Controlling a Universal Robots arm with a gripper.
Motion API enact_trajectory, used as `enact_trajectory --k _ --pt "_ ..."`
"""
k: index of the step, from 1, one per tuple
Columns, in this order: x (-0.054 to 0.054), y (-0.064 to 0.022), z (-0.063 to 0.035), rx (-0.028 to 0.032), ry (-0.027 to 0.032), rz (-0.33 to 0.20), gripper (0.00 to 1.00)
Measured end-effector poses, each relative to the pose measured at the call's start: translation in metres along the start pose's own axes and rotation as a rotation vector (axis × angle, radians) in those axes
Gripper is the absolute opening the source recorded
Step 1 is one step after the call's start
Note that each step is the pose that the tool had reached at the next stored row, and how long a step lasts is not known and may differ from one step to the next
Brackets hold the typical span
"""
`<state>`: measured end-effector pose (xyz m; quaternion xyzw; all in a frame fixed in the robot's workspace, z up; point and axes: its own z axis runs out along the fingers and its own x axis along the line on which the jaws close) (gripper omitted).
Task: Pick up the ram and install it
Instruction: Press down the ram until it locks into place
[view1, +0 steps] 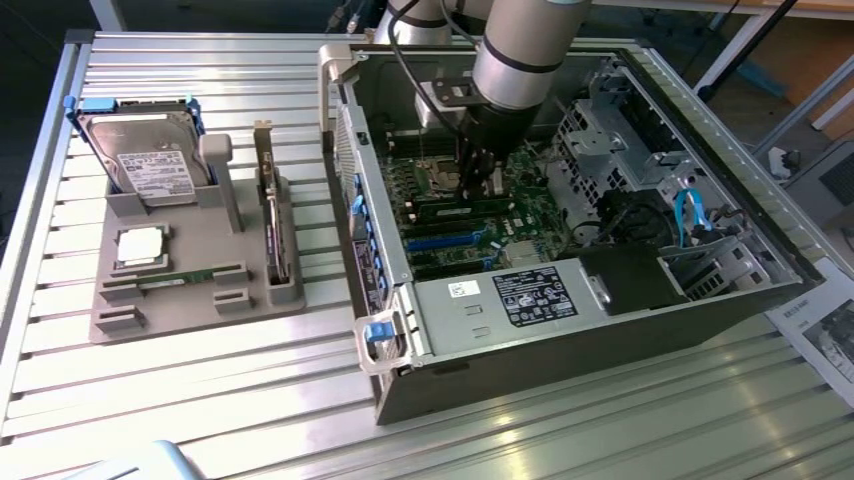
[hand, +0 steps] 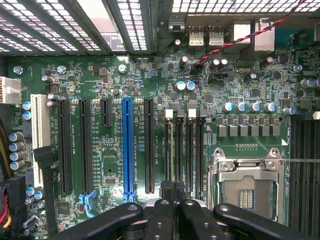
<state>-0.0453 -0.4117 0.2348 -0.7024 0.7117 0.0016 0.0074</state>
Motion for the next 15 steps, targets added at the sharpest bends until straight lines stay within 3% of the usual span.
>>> enact_trajectory --k 15 --pt "0.0001 0.0004 0.0030 0.0019 0.0002 0.000 0.10"
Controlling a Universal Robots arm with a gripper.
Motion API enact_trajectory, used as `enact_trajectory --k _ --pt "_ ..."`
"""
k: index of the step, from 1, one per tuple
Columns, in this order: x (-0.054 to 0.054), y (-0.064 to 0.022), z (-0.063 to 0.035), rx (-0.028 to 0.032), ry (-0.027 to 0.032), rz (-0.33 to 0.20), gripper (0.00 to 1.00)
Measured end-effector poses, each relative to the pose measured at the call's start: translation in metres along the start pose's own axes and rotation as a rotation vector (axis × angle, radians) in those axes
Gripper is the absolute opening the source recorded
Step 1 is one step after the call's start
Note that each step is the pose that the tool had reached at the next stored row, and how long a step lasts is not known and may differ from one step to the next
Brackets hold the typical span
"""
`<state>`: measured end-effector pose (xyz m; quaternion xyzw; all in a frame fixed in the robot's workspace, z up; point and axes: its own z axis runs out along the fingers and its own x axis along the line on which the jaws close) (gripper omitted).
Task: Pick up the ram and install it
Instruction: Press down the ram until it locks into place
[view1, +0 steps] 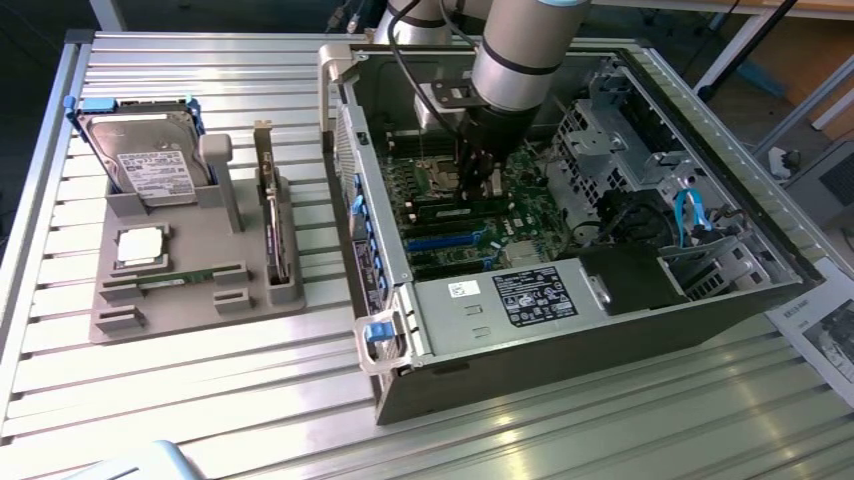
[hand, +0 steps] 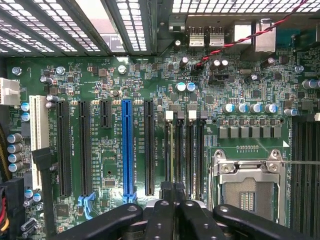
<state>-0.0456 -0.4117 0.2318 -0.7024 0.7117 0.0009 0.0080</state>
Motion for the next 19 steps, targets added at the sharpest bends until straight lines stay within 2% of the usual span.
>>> enact_trajectory --k 5,9,14,19 --pt "0.000 -0.0001 -0.0016 -0.0003 -0.0013 0.000 0.10" --pt "0.000 -0.0001 -0.0054 -0.0032 -0.0003 0.000 0.10" --pt "0.000 -0.0002 -0.0175 -0.0099 -0.0002 0.000 0.10" --pt "0.000 -0.0002 -0.0189 -0.0101 -0.0003 0.000 0.10"
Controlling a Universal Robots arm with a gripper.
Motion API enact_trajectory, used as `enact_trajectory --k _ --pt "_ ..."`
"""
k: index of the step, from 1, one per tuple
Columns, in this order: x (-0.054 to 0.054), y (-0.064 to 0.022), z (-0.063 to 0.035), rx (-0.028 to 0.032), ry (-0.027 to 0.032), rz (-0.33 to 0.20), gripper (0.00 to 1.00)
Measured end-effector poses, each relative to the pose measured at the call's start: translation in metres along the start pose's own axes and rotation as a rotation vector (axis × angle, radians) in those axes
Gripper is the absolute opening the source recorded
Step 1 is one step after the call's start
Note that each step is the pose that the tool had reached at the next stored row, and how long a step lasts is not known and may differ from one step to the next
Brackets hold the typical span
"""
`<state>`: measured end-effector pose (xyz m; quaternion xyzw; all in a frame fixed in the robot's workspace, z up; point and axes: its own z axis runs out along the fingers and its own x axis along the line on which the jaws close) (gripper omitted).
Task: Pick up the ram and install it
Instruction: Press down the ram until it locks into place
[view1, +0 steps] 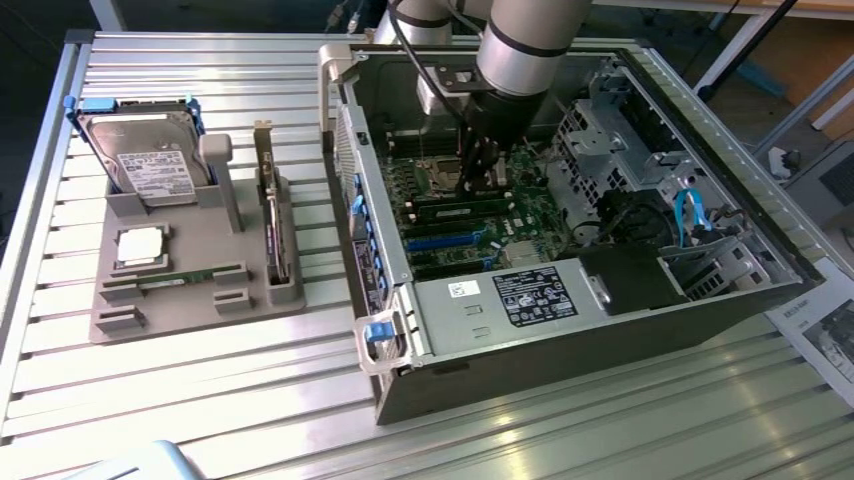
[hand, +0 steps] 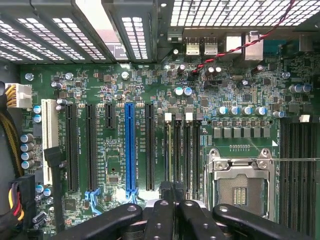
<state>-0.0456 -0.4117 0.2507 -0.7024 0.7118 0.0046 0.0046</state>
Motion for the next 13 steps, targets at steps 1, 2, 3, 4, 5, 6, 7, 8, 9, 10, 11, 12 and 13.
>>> enact_trajectory --k 1,2,3,4,5,6,7,8,9,10,11,12,13 --pt "0.000 0.0000 0.0000 0.0000 0.0000 0.000 0.10" --pt "0.000 0.0000 0.0000 0.0000 0.0001 0.000 0.10" --pt "0.000 0.0000 0.0000 0.0000 0.0001 0.000 0.10" --pt "0.000 0.0000 0.0000 0.0000 0.0000 0.000 0.10" --pt "0.000 0.0011 0.0000 0.0000 0.0001 0.000 0.10" --pt "0.000 0.0037 0.0000 -0.0001 0.0002 0.000 0.10" --pt "0.000 0.0126 0.0003 0.0000 0.0001 0.000 0.10" --pt "0.000 0.0221 0.0006 -0.0002 0.0001 0.000 0.10" --pt "0.000 0.0268 0.0007 -0.0004 0.0001 0.000 0.10" --pt "0.000 0.0323 0.0008 -0.0008 0.0006 0.000 0.10" --pt "0.000 0.0381 0.0009 -0.0011 0.0008 0.000 0.10" --pt "0.000 0.0440 0.0011 -0.0014 0.0009 0.000 0.10" --pt "0.000 0.0463 0.0012 -0.0018 0.0014 0.000 0.10"
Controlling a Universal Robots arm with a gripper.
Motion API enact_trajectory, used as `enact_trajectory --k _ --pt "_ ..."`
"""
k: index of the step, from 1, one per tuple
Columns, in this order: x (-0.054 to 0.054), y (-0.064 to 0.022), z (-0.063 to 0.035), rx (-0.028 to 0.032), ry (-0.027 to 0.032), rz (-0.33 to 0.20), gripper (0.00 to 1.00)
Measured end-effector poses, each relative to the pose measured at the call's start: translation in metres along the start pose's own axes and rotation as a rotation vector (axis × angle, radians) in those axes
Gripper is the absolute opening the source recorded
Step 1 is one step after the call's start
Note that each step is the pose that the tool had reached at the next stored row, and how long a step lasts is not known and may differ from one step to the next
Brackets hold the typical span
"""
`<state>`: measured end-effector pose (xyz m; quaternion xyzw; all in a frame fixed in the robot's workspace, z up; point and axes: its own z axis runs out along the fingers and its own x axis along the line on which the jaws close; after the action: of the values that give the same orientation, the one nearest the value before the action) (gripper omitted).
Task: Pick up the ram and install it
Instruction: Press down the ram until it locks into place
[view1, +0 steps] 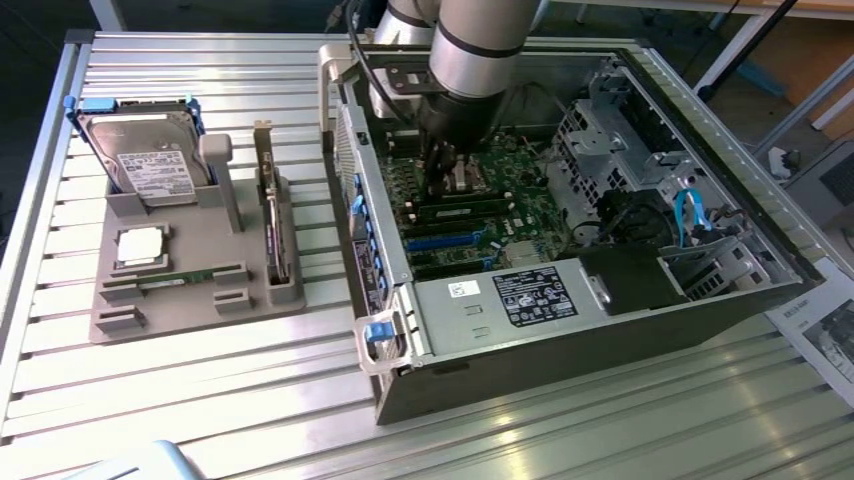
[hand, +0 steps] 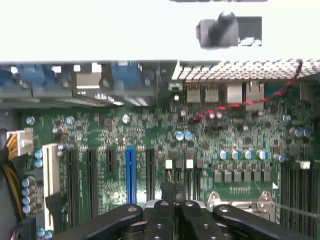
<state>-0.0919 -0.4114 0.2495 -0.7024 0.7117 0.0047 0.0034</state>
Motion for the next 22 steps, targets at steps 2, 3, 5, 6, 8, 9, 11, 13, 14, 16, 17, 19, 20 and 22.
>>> enact_trajectory --k 2,3,5,6,8,9,11,13,14,16,17,19,20,22 --pt "0.0000 0.0001 0.0000 0.0000 0.0003 0.000 0.10" --pt "0.0000 0.0001 0.0000 0.0000 0.0003 0.000 0.10" --pt "0.0001 0.0002 0.0000 0.0000 0.0003 0.000 0.10" --pt "0.0001 0.0002 0.0002 0.0000 0.0007 0.000 0.10" --pt "0.0001 0.0002 0.0012 0.0000 0.0025 0.000 0.10" --pt "0.0001 0.0002 0.0022 0.0000 0.0043 0.000 0.10" --pt "0.0001 0.0002 0.0052 0.0001 0.0083 0.000 0.10" --pt "0.0002 0.0002 0.0080 0.0001 0.0104 0.000 0.10" --pt "0.0002 0.0002 0.0090 0.0002 0.0123 0.000 0.10" --pt "0.0002 0.0002 0.0089 0.0001 0.0134 0.000 0.10" --pt "0.0002 0.0002 0.0089 0.0001 0.0134 0.000 0.10" --pt "0.0002 0.0002 0.0090 0.0002 0.0133 0.000 0.10" --pt "0.0002 0.0001 0.0090 0.0002 0.0133 0.000 0.10" --pt "0.0002 0.0001 0.0099 0.0003 0.0142 0.000 0.10"
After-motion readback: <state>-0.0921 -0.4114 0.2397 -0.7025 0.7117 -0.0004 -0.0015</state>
